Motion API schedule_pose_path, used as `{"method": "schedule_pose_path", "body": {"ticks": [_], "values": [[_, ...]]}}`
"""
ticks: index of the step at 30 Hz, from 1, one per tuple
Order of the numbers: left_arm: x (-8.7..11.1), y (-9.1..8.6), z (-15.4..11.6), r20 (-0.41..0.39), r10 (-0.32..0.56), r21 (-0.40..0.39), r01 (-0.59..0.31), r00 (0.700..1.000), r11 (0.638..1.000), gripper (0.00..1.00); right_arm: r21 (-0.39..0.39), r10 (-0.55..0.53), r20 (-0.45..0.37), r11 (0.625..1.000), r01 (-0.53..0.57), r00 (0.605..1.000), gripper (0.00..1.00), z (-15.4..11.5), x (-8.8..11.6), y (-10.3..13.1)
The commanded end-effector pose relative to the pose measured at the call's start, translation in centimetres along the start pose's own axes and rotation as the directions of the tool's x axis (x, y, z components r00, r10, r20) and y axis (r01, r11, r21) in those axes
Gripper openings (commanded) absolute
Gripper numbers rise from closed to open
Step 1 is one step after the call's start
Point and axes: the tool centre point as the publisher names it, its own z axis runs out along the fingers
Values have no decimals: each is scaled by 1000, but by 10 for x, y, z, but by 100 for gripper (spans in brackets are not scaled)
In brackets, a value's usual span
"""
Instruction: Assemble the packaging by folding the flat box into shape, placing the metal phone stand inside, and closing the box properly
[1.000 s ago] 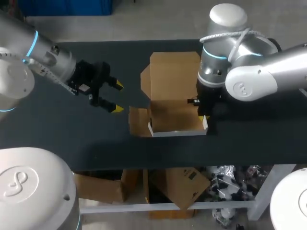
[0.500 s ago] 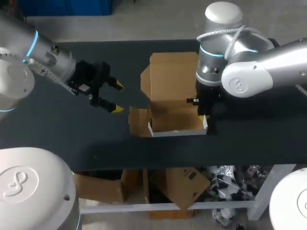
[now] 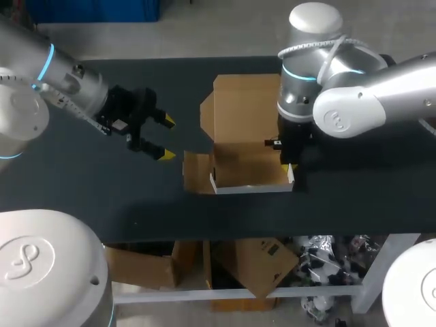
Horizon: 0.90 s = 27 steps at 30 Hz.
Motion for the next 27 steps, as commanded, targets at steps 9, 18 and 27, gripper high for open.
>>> {"method": "schedule_pose_path", "body": {"ticks": [9,18,27], "values": [[0,-1,-1,-2,0,-3,0,1000,1000,100,2,1,3,1000,-1,1000,0,0,1,0],[17,-11,2,113,-169,-61,177,979,982,100,2,1,3,1000,-1,1000,0,0,1,0],[28,-11,-2,293,-438,-100,483,850,870,100,2,1,3,1000,-1,1000,0,0,1,0]]}}
